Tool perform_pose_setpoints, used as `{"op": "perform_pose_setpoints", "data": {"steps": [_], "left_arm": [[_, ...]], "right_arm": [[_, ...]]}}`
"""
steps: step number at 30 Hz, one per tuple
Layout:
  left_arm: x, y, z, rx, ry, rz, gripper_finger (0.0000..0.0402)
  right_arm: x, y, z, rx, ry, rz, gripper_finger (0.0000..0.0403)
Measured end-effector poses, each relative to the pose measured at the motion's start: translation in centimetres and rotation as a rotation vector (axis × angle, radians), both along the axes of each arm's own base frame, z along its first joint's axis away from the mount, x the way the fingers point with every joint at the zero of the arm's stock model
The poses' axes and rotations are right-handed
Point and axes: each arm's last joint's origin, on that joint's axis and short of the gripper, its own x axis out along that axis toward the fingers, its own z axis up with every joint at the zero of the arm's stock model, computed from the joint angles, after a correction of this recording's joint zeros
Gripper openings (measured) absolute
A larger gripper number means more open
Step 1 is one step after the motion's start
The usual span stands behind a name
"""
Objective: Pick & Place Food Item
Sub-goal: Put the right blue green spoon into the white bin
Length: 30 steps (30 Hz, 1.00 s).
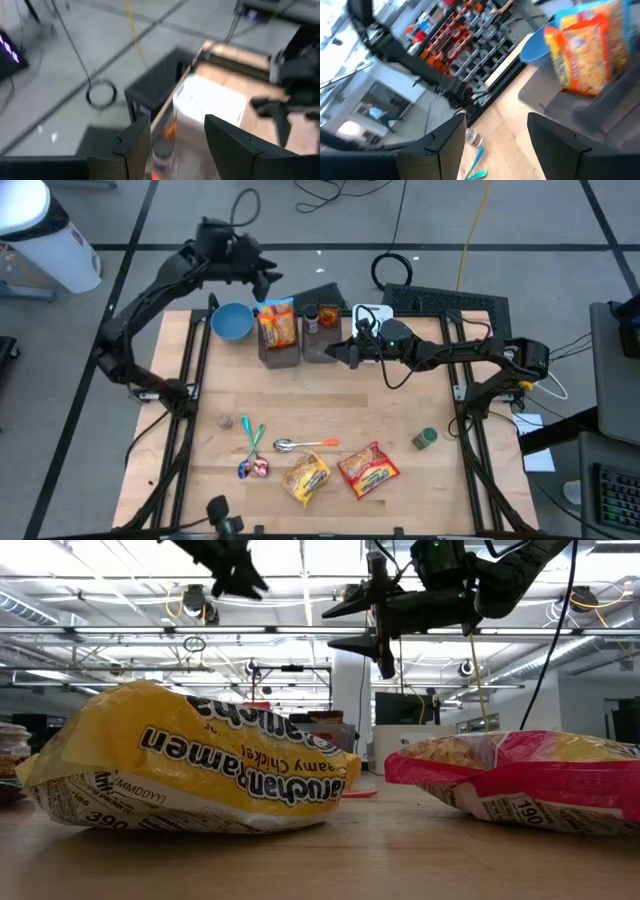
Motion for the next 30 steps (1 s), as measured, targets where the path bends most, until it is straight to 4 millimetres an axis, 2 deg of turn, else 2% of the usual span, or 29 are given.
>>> {"op": "perform_pose_setpoints", "data": {"steps": [7, 14, 18, 23, 30], "left_arm": [[-0.5, -2.0, 2.8, 0.088, -0.148, -0.018, 0.0198], [0.1, -2.7, 3.3, -0.166, -0.3, 0.022, 0.0198], [0.6, -3.6, 3.3, -0.28, -0.329, -0.102, 0.0198], [0.1, -5.8, 4.4, -0.316, -0.362, -0.244, 0.0198], [-1.9, -9.2, 6.1, -0.231, -0.379, -0.243, 0.0198]], "right_arm": [[0.0, -0.3, 0.0, -0.018, 0.002, -0.112, 0.0208], [-0.1, -0.4, 0.0, -0.021, 0.003, -0.146, 0.0208], [-0.1, -0.4, 0.0, -0.044, 0.006, -0.142, 0.0208], [-0.1, -0.4, 0.0, -0.03, 0.004, -0.142, 0.0208], [-0.1, -0.4, 0.0, -0.033, 0.005, -0.144, 0.0208]]}}
